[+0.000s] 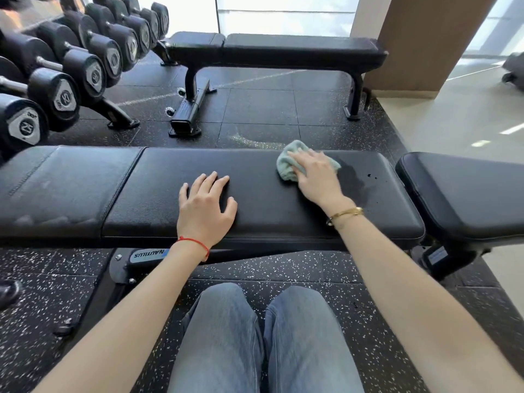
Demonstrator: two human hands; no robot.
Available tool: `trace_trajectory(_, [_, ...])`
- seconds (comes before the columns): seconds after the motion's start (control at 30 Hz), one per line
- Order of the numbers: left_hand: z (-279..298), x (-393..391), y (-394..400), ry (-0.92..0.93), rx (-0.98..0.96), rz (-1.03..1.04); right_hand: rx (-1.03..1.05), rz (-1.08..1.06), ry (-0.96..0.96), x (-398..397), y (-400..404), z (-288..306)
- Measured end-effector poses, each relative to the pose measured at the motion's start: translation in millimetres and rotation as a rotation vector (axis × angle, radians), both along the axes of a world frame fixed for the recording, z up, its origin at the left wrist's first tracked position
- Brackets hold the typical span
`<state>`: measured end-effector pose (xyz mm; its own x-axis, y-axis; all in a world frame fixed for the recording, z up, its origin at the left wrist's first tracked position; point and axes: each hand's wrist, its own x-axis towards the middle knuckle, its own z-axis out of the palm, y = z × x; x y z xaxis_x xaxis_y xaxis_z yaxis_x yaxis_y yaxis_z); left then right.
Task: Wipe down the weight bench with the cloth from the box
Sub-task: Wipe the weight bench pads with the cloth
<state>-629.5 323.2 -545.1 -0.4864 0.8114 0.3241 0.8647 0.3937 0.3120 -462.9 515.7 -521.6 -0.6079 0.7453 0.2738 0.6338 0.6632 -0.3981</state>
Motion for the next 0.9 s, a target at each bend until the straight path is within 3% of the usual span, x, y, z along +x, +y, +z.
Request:
trace_trajectory(0.27, [-1.6, -56.5, -46.2, 0.073, 0.022, 0.088, -0.017, 0.478, -0.008, 37.1, -97.4, -2.1])
trace_trajectory(0.37, [-5.7, -69.2, -52.3, 0.107, 0.020, 0.074, -0.050, 0.372, -0.005, 26.4, -60.2, 0.0])
trace_trajectory(0.53, [-9.5, -69.7, -52.0, 0.112, 0.078, 0.074, -0.022, 0.083, -0.015, -73.9, -7.4, 0.2])
trace_trajectory(0.63, [-9.6, -70.8, -52.6, 0.120, 0.089, 0.069, -0.028, 0.234, -0.003, -104.9, -38.9, -2.7])
trace_trajectory(0.8, [-9.2, -69.5, -53.5, 0.124, 0.092, 0.076, -0.028, 0.570, -0.020, -37.1, -81.9, -6.7])
trace_trajectory(0.9, [-8.6, -69.5, -53.2, 0.124, 0.092, 0.080, -0.028, 0.474, -0.022, -26.9, -47.2, 0.9])
